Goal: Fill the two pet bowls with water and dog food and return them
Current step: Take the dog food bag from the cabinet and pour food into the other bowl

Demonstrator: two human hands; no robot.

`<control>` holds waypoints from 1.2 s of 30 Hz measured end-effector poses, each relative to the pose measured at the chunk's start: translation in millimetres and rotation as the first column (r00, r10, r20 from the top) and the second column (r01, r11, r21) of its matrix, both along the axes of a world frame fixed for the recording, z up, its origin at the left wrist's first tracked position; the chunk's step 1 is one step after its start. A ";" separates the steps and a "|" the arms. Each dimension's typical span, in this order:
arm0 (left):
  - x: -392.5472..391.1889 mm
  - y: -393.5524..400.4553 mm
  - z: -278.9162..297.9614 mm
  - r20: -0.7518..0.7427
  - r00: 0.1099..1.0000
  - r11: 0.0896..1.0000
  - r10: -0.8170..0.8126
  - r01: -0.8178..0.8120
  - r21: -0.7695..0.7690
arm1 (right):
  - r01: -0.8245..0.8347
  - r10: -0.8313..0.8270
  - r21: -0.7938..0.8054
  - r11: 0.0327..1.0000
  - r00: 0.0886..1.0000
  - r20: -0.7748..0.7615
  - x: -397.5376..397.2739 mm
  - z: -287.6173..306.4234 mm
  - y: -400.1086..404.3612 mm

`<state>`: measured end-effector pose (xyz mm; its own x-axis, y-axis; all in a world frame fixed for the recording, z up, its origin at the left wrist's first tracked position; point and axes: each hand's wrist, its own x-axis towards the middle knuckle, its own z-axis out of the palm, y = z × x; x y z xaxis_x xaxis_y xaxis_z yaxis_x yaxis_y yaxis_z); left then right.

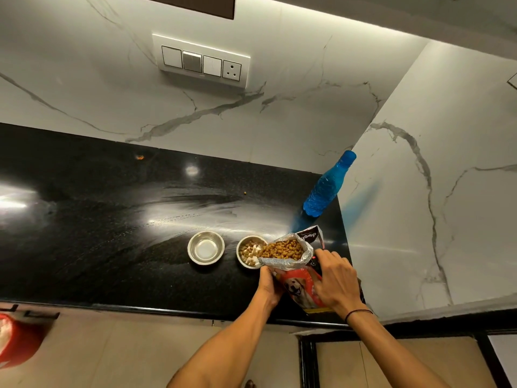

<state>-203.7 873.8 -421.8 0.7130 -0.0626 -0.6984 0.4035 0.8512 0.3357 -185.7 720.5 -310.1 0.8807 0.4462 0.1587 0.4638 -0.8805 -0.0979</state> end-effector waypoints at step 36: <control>-1.1 -11.6 -14.7 0.027 0.997 0.998 0.070 -0.070 -0.004 | -0.027 0.027 -0.092 0.995 1.000 -0.004 5.5 -2.1 0.3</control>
<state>-204.8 862.2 -436.5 0.7345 -0.0146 -0.6785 0.3340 0.8781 0.3427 -180.2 720.8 -312.2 0.8685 0.4827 0.1131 0.4876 -0.8729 -0.0185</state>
